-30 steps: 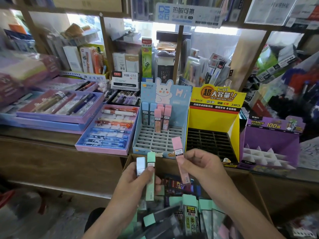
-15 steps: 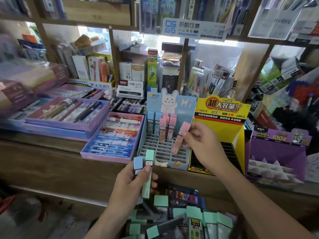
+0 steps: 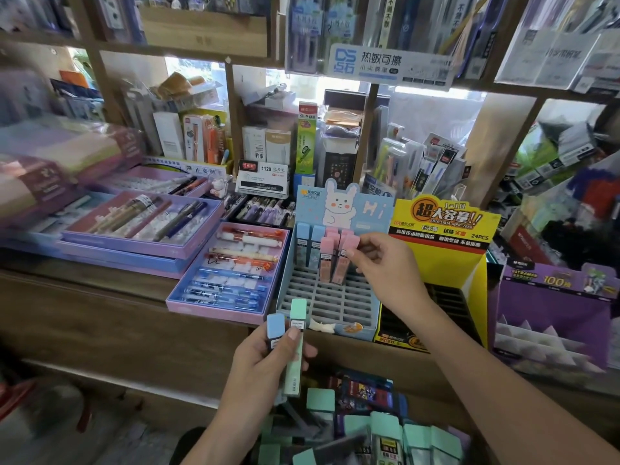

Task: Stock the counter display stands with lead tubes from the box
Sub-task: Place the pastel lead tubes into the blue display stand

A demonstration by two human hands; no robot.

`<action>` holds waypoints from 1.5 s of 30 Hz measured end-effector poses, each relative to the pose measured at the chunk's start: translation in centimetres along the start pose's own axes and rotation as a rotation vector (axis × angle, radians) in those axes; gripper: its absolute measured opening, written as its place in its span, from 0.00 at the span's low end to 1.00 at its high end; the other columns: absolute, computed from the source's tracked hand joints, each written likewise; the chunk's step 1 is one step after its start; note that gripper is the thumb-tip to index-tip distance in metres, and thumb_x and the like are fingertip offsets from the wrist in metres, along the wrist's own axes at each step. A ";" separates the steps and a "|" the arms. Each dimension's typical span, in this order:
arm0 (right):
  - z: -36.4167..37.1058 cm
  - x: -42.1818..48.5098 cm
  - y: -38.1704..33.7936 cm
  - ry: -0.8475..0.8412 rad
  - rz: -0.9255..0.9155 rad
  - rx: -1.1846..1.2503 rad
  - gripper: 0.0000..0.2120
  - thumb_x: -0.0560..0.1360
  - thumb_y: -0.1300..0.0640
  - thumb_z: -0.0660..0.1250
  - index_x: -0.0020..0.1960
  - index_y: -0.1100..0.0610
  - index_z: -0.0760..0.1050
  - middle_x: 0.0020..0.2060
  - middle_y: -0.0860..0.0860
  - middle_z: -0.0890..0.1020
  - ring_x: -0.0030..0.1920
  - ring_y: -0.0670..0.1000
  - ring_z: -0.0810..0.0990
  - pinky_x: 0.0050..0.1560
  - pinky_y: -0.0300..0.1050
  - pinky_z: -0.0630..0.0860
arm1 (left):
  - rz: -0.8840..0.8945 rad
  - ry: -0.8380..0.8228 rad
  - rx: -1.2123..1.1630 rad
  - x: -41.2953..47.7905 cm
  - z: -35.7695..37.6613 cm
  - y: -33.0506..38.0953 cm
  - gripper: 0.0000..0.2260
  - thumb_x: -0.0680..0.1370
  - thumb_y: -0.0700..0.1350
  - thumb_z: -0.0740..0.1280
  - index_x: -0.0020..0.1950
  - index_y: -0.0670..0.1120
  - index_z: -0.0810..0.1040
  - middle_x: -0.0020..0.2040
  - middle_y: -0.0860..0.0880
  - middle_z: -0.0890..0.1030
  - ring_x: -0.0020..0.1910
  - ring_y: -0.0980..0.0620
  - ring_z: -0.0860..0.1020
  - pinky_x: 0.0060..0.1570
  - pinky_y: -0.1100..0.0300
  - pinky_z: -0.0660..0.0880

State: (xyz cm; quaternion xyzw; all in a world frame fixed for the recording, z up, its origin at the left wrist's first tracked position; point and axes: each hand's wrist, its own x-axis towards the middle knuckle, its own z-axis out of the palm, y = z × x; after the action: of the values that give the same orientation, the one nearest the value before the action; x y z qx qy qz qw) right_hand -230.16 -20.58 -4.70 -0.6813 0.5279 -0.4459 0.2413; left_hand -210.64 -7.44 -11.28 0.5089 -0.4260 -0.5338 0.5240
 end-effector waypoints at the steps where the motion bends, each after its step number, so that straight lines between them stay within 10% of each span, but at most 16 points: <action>1: 0.0 0.1 0.0 -0.001 -0.001 -0.007 0.01 0.78 0.60 0.73 0.49 0.56 0.84 0.40 0.49 0.84 0.44 0.53 0.82 0.49 0.62 0.81 | 0.004 0.003 0.011 0.0 0.0 0.0 0.08 0.81 0.53 0.66 0.50 0.56 0.84 0.46 0.45 0.88 0.39 0.52 0.82 0.40 0.60 0.78; 30: 0.3 -1.2 -0.8 0.065 0.099 -0.099 0.05 0.76 0.59 0.76 0.46 0.56 0.79 0.38 0.52 0.82 0.39 0.52 0.84 0.37 0.45 0.83 | 0.013 0.022 -0.011 0.1 -0.1 -0.1 0.09 0.77 0.58 0.68 0.52 0.59 0.84 0.46 0.47 0.88 0.44 0.58 0.85 0.40 0.65 0.76; 36: 0.3 -5.0 -1.9 -0.327 0.200 0.174 0.04 0.80 0.58 0.71 0.49 0.57 0.84 0.38 0.55 0.86 0.32 0.49 0.83 0.32 0.42 0.81 | 0.021 0.020 -0.035 0.5 -0.2 -0.7 0.14 0.74 0.60 0.71 0.54 0.54 0.85 0.47 0.45 0.87 0.45 0.54 0.85 0.44 0.60 0.79; 45: 1.9 -6.5 -2.0 -0.465 0.259 0.352 0.08 0.77 0.58 0.75 0.54 0.61 0.83 0.42 0.60 0.86 0.35 0.52 0.83 0.33 0.43 0.81 | 0.047 -0.038 -0.021 0.6 -0.4 -1.3 0.14 0.75 0.56 0.73 0.53 0.48 0.86 0.42 0.44 0.84 0.41 0.53 0.79 0.43 0.56 0.76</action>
State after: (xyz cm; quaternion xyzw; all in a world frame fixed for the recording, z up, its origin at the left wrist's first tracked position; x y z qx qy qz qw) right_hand -227.81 -14.09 -6.34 -0.6398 0.4556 -0.3283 0.5246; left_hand -210.37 -7.94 -12.65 0.4830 -0.4419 -0.5354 0.5336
